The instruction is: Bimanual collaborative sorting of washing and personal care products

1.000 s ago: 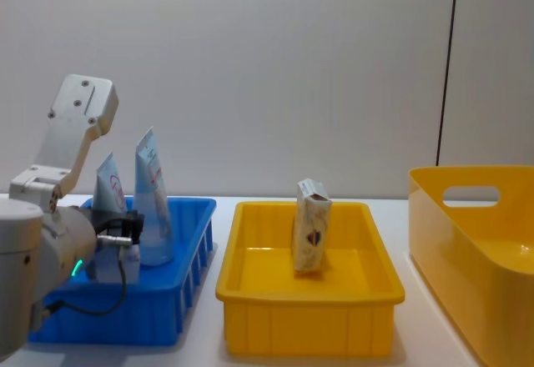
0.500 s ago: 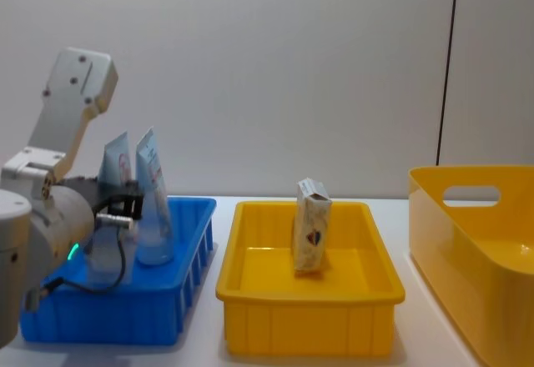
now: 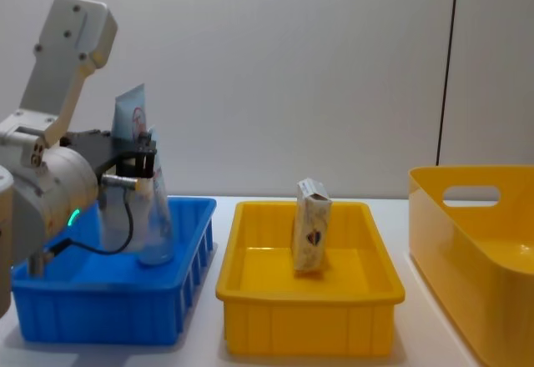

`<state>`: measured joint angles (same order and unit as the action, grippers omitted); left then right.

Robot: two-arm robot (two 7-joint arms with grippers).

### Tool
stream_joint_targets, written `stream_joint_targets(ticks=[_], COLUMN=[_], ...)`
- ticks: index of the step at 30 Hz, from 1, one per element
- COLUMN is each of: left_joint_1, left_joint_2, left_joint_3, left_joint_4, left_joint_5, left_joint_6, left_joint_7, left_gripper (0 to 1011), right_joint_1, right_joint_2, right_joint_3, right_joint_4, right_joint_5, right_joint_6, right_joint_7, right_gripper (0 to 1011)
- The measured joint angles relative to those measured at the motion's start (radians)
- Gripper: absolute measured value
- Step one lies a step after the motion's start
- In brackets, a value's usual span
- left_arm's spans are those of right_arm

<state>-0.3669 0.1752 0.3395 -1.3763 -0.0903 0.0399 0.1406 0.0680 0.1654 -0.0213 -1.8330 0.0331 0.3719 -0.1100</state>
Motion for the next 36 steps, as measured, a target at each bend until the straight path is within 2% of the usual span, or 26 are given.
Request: stream_joint_targets(ticks=[9,19,24,33,36], left_joint_1=[0.001,-0.020,-0.039,-0.078,-0.085], left_joint_2=[0.007,0.009,0.005,-0.014,-0.018], left_joint_3=[0.000,0.007,0.015,0.033,0.037], left_joint_4=[-0.021,-0.041,-0.045,-0.046,-0.046], left_joint_5=[-0.003,-0.040,-0.063,-0.104,-0.110], left_joint_6=[-0.032,-0.077,-0.101,-0.143,-0.149], left_joint_7=[-0.040,-0.140,-0.198,-0.297,-0.313], left_gripper=[254,254,254,254,254], right_joint_1=[0.000,0.000,0.001,0.018,0.024], right_joint_2=[0.000,0.001,0.010,0.036,0.043], right_joint_3=[0.000,-0.001,-0.008,-0.036,-0.046], right_joint_4=[0.000,0.000,0.004,0.022,0.027], right_joint_5=[0.000,0.000,0.003,0.015,0.016], right_joint_6=[0.000,-0.001,-0.006,-0.019,-0.021], right_joint_7=[0.000,0.008,0.031,0.113,0.133], right_gripper=[1004,1004,1004,1004,1004])
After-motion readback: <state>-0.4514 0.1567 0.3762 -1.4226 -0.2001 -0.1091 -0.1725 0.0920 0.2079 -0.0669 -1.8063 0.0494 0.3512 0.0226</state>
